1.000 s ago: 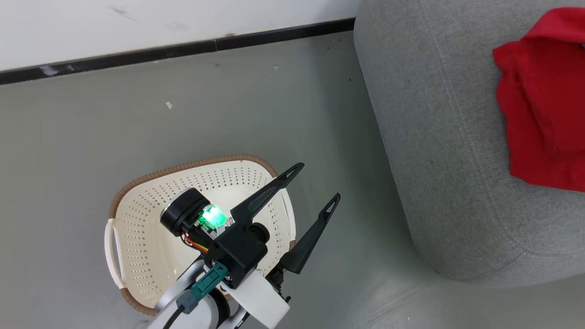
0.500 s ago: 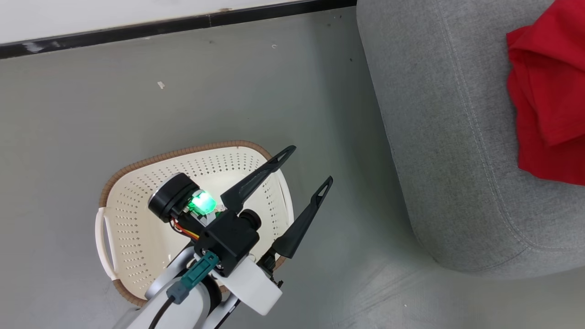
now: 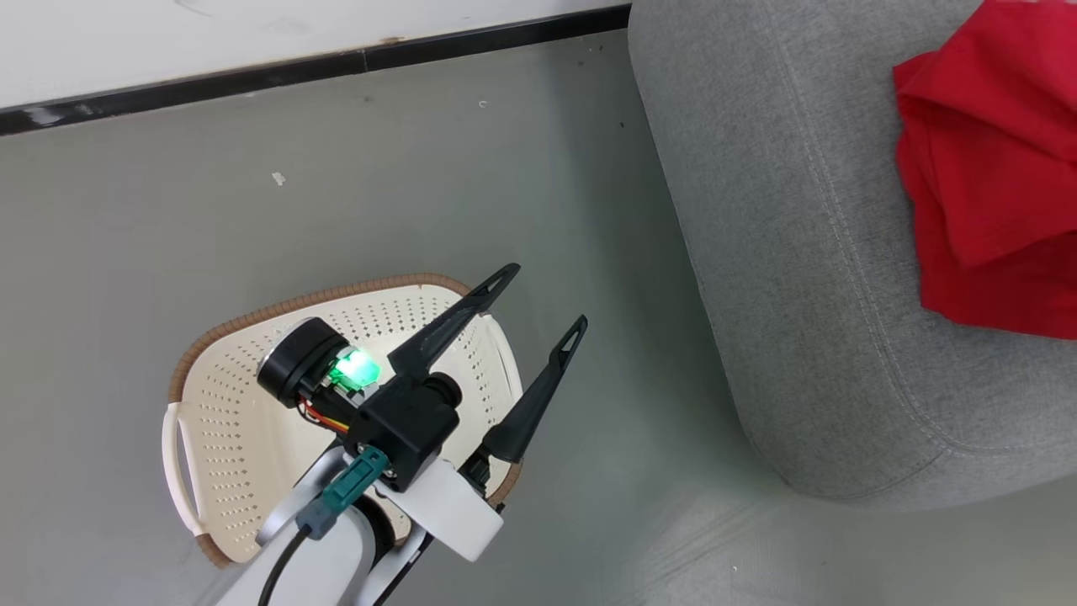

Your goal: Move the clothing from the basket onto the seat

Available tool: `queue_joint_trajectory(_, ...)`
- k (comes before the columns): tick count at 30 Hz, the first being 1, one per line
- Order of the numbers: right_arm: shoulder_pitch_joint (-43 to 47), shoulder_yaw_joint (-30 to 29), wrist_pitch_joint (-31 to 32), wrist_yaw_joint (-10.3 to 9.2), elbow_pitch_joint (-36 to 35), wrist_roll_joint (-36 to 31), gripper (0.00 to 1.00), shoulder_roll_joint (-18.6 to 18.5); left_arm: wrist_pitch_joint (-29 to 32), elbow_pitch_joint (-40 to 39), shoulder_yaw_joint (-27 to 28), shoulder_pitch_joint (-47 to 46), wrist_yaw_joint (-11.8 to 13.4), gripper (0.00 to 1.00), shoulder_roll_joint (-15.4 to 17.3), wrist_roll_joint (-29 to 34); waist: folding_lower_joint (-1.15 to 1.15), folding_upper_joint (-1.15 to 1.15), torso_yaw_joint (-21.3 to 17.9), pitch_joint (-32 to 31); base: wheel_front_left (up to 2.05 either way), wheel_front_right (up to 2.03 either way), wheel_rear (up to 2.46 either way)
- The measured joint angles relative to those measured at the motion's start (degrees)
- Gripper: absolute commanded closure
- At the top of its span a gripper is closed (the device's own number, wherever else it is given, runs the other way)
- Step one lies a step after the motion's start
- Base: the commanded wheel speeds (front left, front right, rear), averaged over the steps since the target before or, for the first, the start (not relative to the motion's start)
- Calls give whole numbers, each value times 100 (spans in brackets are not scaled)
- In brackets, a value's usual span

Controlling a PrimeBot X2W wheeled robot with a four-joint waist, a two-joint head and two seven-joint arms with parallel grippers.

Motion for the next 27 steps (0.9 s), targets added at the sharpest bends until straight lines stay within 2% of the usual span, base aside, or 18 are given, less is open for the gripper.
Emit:
queue_joint_trajectory(8,243,8,-14,0,-389,11,0,116,-10,124,145,18,113,0,-4,-91,0,0,-113,-117,0,0,0)
queue_joint_trajectory(27,1151,199,-14,0,-1625,11,0,353,-323,345,403,204,170,0,-29,-409,0,0,-252,-531,0,0,0)
